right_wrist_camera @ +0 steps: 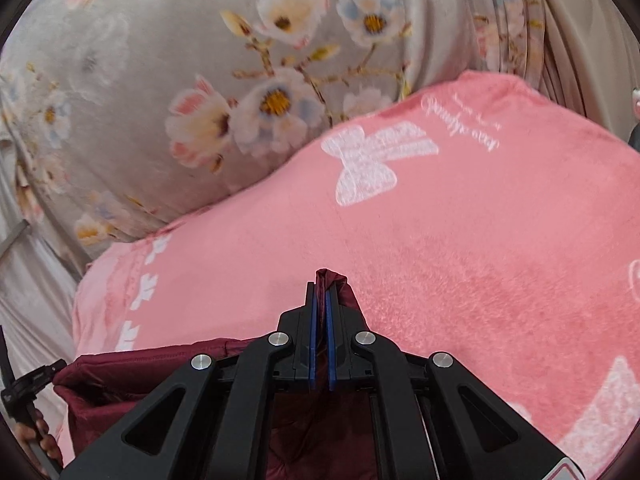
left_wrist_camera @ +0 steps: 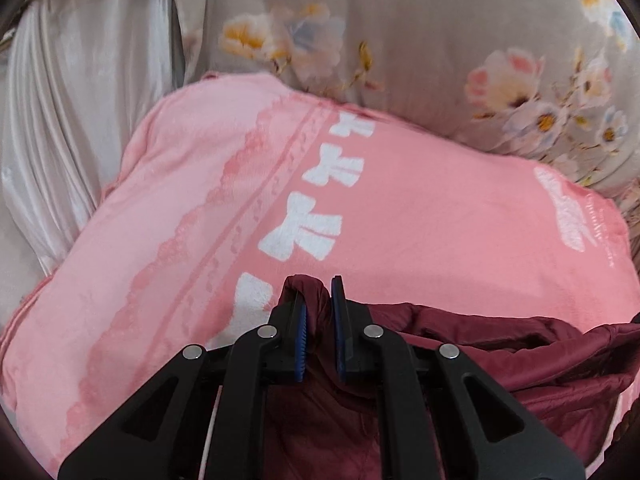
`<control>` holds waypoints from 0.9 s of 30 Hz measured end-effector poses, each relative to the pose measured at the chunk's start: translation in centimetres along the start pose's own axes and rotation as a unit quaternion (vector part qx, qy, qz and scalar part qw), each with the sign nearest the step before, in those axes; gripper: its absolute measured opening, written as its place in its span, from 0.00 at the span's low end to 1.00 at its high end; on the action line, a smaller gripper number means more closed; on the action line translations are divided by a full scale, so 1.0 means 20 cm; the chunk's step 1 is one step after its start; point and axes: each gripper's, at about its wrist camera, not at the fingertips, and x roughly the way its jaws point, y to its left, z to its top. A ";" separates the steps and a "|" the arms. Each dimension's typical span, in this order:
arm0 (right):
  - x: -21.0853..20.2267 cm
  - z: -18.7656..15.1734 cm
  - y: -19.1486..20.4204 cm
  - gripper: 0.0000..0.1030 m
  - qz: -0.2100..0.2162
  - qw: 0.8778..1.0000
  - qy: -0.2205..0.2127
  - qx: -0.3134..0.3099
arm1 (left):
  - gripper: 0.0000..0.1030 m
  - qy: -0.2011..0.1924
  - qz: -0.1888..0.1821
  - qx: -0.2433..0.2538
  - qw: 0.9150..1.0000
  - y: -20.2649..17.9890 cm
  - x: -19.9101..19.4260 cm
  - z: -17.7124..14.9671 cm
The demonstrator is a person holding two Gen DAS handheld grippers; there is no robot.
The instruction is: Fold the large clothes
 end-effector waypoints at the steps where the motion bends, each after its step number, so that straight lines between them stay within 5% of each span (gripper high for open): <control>1: 0.07 -0.01 -0.01 0.03 -0.005 1.000 0.012 0.004 | 0.10 0.011 0.005 -0.003 1.000 0.00 0.08 -0.01; 8: 0.34 -0.11 -0.01 0.03 -0.039 0.998 0.052 -0.015 | 0.13 0.052 0.021 -0.010 0.998 -0.01 0.43 -0.13; 19: 0.50 -0.17 -0.02 0.03 -0.068 0.994 0.081 -0.022 | 0.24 0.041 0.017 -0.014 0.999 -0.03 0.59 -0.17; 27: 0.51 -0.15 -0.08 0.12 -0.037 0.995 0.094 0.012 | 0.34 0.044 -0.010 -0.041 0.998 0.02 0.62 -0.16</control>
